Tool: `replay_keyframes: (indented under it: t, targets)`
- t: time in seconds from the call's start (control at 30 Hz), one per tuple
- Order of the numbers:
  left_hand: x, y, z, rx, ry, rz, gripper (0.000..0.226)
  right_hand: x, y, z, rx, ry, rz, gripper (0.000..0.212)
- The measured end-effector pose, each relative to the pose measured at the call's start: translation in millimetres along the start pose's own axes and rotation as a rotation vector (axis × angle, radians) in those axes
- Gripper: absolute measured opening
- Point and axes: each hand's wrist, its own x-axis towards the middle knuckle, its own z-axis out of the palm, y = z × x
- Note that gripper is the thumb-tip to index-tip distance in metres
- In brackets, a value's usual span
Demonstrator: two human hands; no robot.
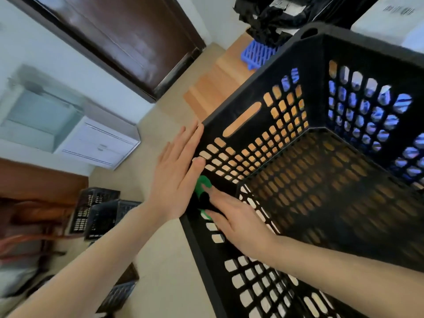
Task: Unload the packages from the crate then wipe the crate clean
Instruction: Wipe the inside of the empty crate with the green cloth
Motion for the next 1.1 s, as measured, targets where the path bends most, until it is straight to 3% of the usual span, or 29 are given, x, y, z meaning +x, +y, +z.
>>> replay_keyframes:
  t: [0.2,0.33,0.6,0.73,0.8,0.87,0.97,1.1]
  targets:
    - [1,0,-2,0.02,-0.027,-0.011,0.057,-5,38,-2,-0.129,-0.039,-0.227,0.053]
    - [3,3,-2,0.006,-0.029,-0.01,0.059,-10,64,6,-0.2,-0.044,-0.247,0.07]
    - [4,5,-3,-0.008,-0.042,-0.032,0.06,-34,122,7,-0.521,-0.085,0.013,0.079]
    - [5,6,-3,0.001,-0.042,-0.03,0.06,-20,91,11,-0.213,-0.035,0.27,0.046]
    - [5,6,-2,0.009,-0.034,-0.027,0.06,-14,68,10,-0.125,0.041,0.303,0.037]
    - [5,5,-2,0.007,-0.03,-0.027,0.059,-13,44,6,0.002,0.117,0.237,0.034]
    - [5,3,-2,0.014,-0.022,-0.002,0.058,-9,0,0,0.135,0.191,-0.004,0.038]
    - [5,1,-2,0.013,-0.012,0.022,0.058,-11,-4,2,0.039,0.105,-0.259,0.054]
